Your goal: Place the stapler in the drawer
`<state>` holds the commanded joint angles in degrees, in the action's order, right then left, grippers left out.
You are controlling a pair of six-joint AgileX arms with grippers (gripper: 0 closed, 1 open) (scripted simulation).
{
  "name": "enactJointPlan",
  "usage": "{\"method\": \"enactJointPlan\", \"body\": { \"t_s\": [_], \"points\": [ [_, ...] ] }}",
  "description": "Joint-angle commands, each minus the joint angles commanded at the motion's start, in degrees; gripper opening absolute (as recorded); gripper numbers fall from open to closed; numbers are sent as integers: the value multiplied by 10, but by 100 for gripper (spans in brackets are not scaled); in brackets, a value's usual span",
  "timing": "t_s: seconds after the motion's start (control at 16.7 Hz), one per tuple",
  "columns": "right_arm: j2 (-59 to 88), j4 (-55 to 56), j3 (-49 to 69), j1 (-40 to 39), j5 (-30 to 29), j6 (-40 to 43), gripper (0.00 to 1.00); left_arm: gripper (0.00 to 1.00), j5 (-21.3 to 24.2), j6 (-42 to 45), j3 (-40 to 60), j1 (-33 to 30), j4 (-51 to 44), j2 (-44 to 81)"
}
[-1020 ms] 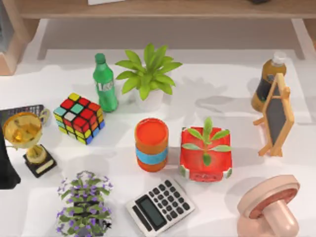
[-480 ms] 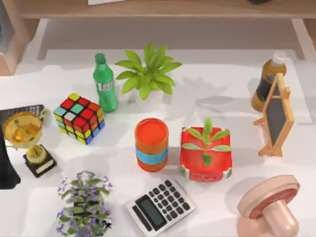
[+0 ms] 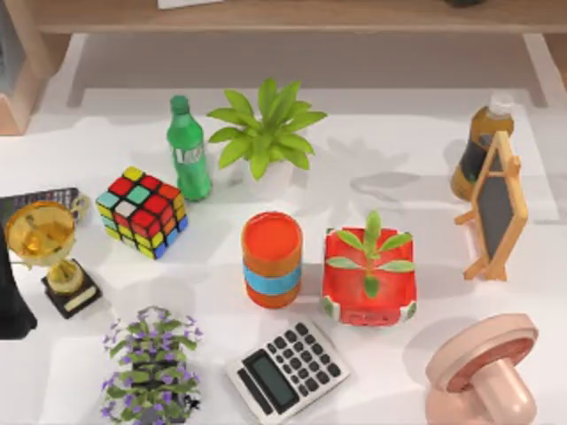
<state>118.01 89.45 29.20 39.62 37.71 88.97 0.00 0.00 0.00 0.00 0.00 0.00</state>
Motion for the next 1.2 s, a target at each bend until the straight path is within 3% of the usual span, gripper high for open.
{"method": "enactJointPlan", "body": {
  "t_s": [0.24,1.02,1.2],
  "points": [
    [1,-1,2,-2,-2,0,100,100,0,0,0,0,0,0],
    [1,-1,2,-2,-2,0,2,100,0,0,0,0,0,0],
    [1,-1,2,-2,-2,0,0,100,0,0,0,0,0,0]
  ]
}}
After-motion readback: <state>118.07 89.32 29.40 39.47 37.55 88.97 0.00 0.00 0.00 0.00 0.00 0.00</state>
